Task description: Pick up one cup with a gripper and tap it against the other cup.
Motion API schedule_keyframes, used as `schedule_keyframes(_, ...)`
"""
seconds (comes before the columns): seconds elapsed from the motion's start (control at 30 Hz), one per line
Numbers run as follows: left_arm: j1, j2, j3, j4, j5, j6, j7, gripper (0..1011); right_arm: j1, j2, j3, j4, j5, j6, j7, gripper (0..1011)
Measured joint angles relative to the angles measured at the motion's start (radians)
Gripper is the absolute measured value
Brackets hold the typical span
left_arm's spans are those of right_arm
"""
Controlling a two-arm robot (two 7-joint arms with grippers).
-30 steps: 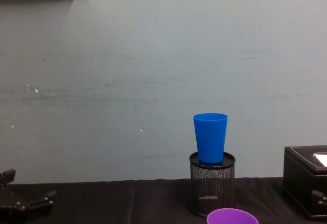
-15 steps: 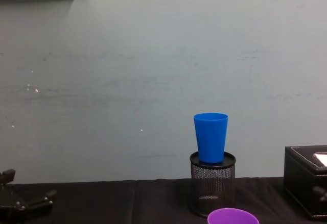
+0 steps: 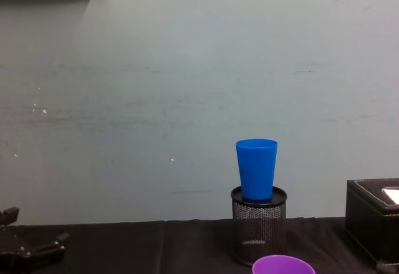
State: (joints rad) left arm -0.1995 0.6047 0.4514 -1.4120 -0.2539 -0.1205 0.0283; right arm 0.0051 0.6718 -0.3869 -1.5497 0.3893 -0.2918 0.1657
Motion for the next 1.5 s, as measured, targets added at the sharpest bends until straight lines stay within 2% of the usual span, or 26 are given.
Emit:
schedule_keyframes(0.1,0.0,0.0,0.0,0.0,0.0,0.0,0.0,1000,-0.03,0.002,-0.017,-0.014,0.006,-0.028,0.047,1002)
schedule_keyframes(0.23,0.0,0.0,0.0,0.0,0.0,0.0,0.0,1000,-0.044,-0.012,-0.048,-0.018,0.005,-0.043,0.098,1002)
schedule_keyframes(0.33,0.0,0.0,0.0,0.0,0.0,0.0,0.0,1000,-0.036,-0.037,-0.073,-0.008,-0.007,-0.043,0.13,1002)
schedule_keyframes(0.4,0.0,0.0,0.0,0.0,0.0,0.0,0.0,1000,-0.032,-0.043,-0.077,-0.005,-0.01,-0.043,0.136,1000)
schedule_keyframes(0.57,0.0,0.0,0.0,0.0,0.0,0.0,0.0,1000,0.008,-0.092,-0.094,0.031,-0.025,-0.03,0.166,1000)
schedule_keyframes(1.0,0.0,0.0,0.0,0.0,0.0,0.0,0.0,1000,0.102,-0.186,-0.085,0.14,0.001,0.018,0.217,1002)
schedule_keyframes(1.5,0.0,0.0,0.0,0.0,0.0,0.0,0.0,1000,0.166,-0.243,-0.08,0.208,-0.028,0.046,0.254,1002)
